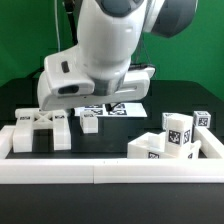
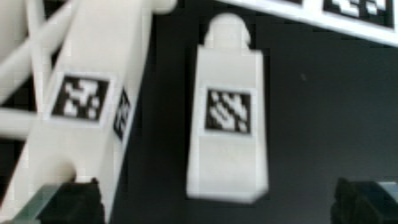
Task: Assemble chair
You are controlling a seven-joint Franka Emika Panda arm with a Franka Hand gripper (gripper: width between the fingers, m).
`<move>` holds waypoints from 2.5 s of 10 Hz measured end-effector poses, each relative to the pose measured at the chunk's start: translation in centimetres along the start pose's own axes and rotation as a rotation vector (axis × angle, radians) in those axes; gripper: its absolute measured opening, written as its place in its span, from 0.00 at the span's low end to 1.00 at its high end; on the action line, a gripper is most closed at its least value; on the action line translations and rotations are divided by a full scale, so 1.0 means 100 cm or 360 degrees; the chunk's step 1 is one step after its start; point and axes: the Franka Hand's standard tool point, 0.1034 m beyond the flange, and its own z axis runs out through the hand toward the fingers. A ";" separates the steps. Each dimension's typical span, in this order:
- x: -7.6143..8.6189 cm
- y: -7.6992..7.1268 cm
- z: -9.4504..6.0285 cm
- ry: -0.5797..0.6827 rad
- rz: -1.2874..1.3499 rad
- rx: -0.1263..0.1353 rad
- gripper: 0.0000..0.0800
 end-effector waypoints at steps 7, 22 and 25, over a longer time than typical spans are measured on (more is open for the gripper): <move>0.005 -0.002 0.007 -0.0002 0.0030 -0.0002 0.81; 0.010 -0.013 0.021 -0.0079 0.0021 0.0007 0.81; 0.016 -0.012 0.027 -0.0065 0.0018 -0.0001 0.81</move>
Offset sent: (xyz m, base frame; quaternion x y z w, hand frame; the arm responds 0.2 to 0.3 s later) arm -0.0124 0.0017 -0.0109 -0.0011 -0.0164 0.0322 0.9993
